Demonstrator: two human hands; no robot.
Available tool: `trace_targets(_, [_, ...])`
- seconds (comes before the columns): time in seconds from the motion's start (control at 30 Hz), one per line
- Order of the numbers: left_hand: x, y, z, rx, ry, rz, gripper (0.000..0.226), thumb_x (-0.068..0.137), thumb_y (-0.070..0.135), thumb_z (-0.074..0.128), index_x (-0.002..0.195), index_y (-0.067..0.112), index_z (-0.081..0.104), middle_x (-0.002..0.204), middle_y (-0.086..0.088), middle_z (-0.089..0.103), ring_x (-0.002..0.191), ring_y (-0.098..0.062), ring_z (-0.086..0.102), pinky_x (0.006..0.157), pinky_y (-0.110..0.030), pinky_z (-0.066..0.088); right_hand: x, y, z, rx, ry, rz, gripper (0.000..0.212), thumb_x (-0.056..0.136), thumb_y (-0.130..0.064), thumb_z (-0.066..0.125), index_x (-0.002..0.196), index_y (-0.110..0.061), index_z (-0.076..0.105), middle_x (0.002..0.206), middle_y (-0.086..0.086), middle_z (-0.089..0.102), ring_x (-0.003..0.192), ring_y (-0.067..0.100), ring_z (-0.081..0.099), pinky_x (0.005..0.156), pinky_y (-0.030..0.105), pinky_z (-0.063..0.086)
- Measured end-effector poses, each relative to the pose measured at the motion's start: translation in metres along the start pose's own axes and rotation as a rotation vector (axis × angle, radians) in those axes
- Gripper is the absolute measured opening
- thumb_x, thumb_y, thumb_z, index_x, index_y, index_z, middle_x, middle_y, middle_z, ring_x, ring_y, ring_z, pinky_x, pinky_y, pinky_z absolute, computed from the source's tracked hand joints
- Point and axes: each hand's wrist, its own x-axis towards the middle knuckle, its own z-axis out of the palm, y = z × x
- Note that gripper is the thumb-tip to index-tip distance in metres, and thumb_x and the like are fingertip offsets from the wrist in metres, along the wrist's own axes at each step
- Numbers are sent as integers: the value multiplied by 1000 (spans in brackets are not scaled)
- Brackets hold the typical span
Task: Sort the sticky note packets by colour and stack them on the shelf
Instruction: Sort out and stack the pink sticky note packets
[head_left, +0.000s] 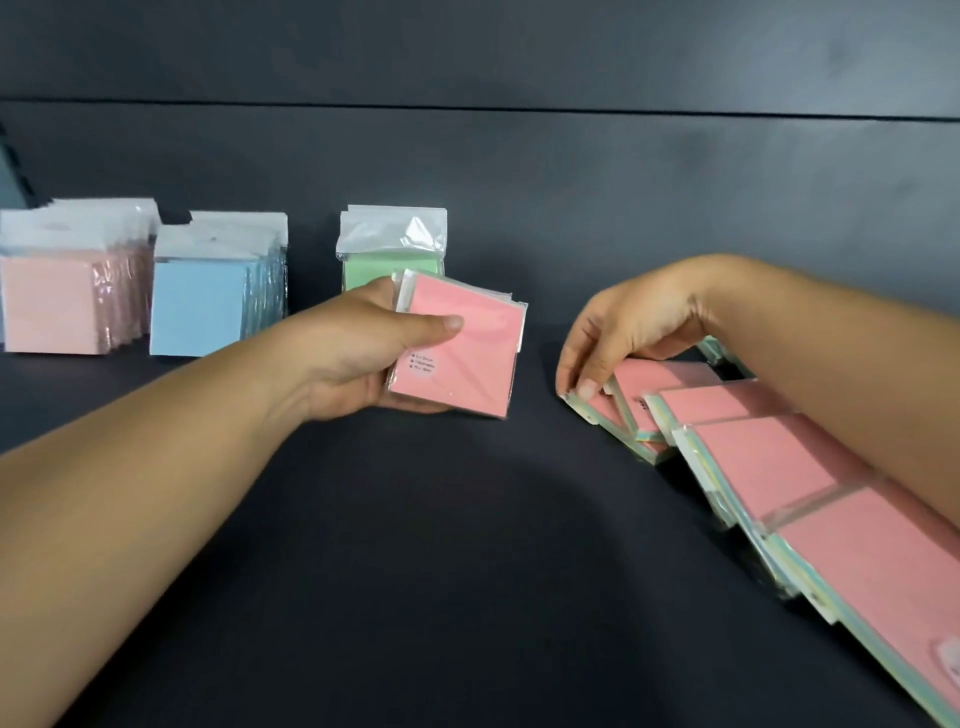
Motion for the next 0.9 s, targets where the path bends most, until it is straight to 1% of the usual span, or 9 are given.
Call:
trace_targets(0.2, [2,-1,-3,-22,29,-2,34,89,14,57,123,18,51,95,-2,69,81,-17,67,60,-38,58,-1,1,-3,-77,40,-20,15,76,1,66,68,-12,66,57,-3,66,52,5,61,56,16,49])
trace_targets(0.27, [2,-1,-3,-24,29,-8,34,89,14,58,122,18,52,97,-2,69,82,-18,67,60,-38,58,-3,2,-3,-65,50,-32,15,75,2,66,73,-13,66,63,-3,66,57,6,62,61,18,48])
trace_targets(0.37, [3,-2,-4,-25,28,-12,33,89,14,58,121,19,52,98,-2,69,82,-17,67,59,-38,59,-6,6,-3,-110,15,-29,25,74,4,67,91,-13,64,77,-1,66,71,12,62,70,21,51])
trace_targets(0.47, [2,-2,-3,-29,32,-13,31,89,14,58,119,20,52,94,-1,69,79,-16,67,57,-38,58,-7,6,-2,-131,-30,11,20,73,3,68,88,-8,66,71,2,69,62,12,65,63,21,54])
trace_targets(0.6, [2,-2,-2,-29,29,-11,30,89,15,57,118,21,52,96,-1,69,79,-16,67,58,-37,58,-7,5,-3,-114,-56,28,20,59,-7,71,78,-8,68,66,5,70,56,14,66,59,23,54])
trace_targets(0.7, [3,-3,-2,-31,24,-10,29,90,15,57,118,21,52,99,-2,69,81,-17,67,59,-37,58,-10,5,-2,-90,-106,27,14,64,-2,72,77,-6,67,65,6,70,55,14,67,54,21,53])
trace_targets(0.73, [3,-3,-2,-34,20,-10,29,90,15,57,118,21,52,100,-2,69,81,-17,67,59,-37,58,-11,5,-3,-92,-102,14,17,63,0,75,76,-6,67,65,6,70,55,14,67,53,21,53])
trace_targets(0.83, [3,-3,-1,-46,12,-6,28,90,15,56,117,21,53,98,-2,69,79,-17,68,59,-37,58,-15,4,-10,-10,21,-38,16,58,-7,69,74,-10,67,63,4,69,51,12,65,49,20,52])
trace_targets(0.9, [2,-4,1,-62,8,-6,26,90,15,57,115,21,53,97,-2,69,79,-17,68,59,-37,59,-18,1,-16,68,110,-107,19,57,-4,72,73,-11,67,59,1,67,47,10,62,44,17,49])
